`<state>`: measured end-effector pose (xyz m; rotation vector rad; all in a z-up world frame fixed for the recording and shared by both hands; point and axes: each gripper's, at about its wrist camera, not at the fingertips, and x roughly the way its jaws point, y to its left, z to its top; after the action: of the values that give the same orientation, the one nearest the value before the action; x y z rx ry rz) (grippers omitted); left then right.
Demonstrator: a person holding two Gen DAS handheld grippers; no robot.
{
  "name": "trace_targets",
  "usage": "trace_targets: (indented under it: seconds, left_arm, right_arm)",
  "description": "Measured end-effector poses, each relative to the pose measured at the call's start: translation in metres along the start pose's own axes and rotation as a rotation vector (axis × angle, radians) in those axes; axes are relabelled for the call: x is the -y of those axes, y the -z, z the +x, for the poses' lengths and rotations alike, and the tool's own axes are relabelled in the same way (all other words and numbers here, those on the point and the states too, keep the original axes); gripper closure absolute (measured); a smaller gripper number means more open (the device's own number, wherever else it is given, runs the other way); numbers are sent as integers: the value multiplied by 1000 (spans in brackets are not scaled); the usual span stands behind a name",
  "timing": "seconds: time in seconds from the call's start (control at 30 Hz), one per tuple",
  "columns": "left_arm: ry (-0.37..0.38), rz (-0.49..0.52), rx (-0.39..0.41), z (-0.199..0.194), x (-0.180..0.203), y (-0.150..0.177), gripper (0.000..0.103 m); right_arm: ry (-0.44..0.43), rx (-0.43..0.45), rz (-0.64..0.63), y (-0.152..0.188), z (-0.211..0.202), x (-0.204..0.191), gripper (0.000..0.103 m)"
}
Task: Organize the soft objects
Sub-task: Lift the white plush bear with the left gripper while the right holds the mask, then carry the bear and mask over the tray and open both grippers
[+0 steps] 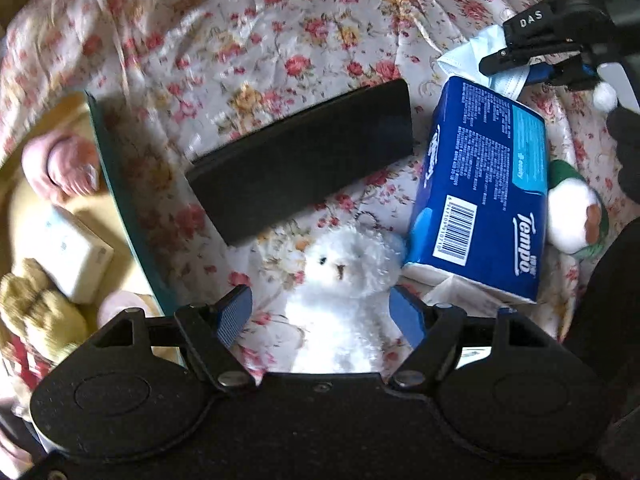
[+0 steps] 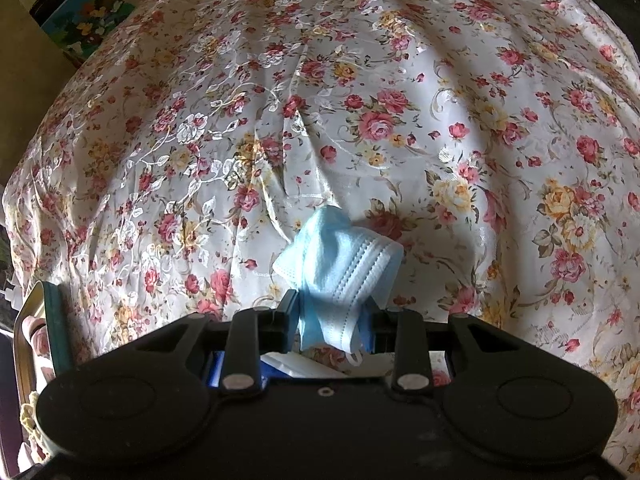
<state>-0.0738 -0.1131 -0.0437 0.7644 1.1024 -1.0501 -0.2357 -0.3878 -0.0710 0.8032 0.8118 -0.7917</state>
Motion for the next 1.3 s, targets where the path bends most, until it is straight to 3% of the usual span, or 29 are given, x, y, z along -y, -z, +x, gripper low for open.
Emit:
trace_targets:
  seconds: [0.5, 0.6, 0.67, 0.9, 1.07, 1.13, 1.3]
  left_arm:
    - [-20, -13, -74, 40, 15, -3, 32]
    - [-10, -47, -77, 41, 11, -4, 44]
    - [0, -64, -63, 37, 9, -5, 48]
    - [-10, -126, 46, -1, 1, -12, 48]
    - [-11, -187, 132, -35, -12, -16, 48]
    - [-15, -216, 163, -44, -20, -22, 48]
    - [-39, -310, 209, -61, -45, -21, 48]
  right_arm:
    - [-9, 11, -36, 0, 1, -3, 72]
    - [-40, 24, -32, 0, -2, -1, 74]
    - [-72, 40, -19, -2, -6, 3, 76]
    - [-160, 101, 40, -6, -19, 16, 84]
    - [-146, 136, 43, -6, -25, 16, 84]
    - [-138, 147, 38, -5, -25, 15, 92]
    - [-136, 206, 5, -3, -35, 10, 97]
